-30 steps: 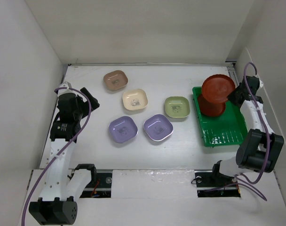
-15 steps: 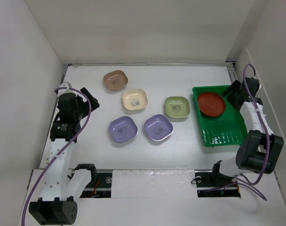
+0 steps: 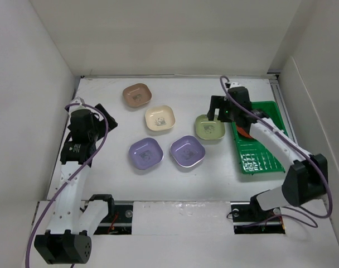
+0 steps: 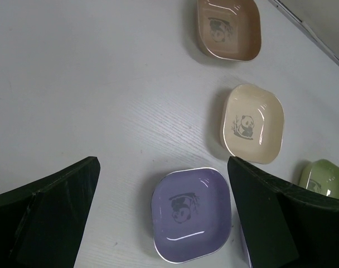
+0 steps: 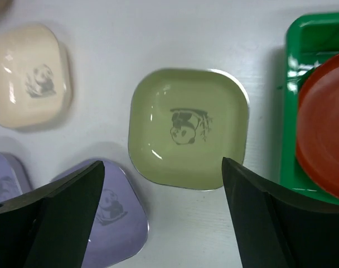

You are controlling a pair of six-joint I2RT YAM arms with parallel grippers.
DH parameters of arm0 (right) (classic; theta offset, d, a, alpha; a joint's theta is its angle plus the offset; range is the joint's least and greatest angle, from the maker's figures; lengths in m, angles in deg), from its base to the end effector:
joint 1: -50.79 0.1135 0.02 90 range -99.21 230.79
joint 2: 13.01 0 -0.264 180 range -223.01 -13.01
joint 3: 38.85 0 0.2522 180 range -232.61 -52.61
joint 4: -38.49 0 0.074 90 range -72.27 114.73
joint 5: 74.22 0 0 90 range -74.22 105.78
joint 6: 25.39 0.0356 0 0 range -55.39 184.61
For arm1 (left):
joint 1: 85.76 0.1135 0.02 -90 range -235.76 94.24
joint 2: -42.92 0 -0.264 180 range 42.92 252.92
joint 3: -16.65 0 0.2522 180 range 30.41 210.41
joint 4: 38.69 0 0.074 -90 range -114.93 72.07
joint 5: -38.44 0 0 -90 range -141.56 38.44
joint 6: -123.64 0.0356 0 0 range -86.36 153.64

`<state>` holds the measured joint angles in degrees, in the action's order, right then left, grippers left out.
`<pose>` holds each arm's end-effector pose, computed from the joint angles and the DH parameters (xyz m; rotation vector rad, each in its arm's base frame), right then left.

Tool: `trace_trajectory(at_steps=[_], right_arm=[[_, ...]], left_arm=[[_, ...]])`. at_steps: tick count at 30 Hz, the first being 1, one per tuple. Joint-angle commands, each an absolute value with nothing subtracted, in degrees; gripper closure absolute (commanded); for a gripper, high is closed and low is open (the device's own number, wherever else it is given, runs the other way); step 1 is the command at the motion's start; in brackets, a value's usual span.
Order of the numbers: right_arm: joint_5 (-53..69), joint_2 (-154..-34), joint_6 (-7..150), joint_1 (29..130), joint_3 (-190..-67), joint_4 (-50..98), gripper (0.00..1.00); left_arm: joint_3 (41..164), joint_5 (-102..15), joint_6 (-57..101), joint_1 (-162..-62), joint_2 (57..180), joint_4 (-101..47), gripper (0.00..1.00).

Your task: Place the plates into the plastic bin on the countertop

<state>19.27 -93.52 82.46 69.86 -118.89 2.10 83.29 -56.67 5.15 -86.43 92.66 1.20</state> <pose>0.2997 0.1013 0.3061 0.0102 2.2280 0.2884 0.1915 0.0009 0.3455 -0.5321 1.9055 -0.2442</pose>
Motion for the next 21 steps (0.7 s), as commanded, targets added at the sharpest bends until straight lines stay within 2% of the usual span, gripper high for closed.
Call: trace_trajectory(at_steps=[1, 6, 11, 16, 21], right_arm=[[21.2, -99.7, 80.6, 72.3, -121.9, 2.6, 0.11], [23.3, -110.9, 80.6, 75.7, -132.3, 1.4, 0.17], [25.2, -120.8, 81.2, 78.9, -140.7, -1.1, 0.18], [28.2, -126.1, 84.1, 80.1, -143.8, -3.6, 0.22], [29.2, -126.6, 86.0, 80.1, -141.6, -3.0, 0.26]], left_arm=[[83.8, -57.4, 4.5, -86.6, 93.0, 1.2, 0.0], [83.8, -57.4, 4.5, -86.6, 93.5, 1.2, 0.0], [83.8, -56.8, 5.0, -86.6, 93.5, 1.2, 0.0], [83.8, -56.8, 5.0, -86.6, 94.1, 1.2, 0.0], [83.8, -56.8, 5.0, -86.6, 94.1, 1.2, 0.0]])
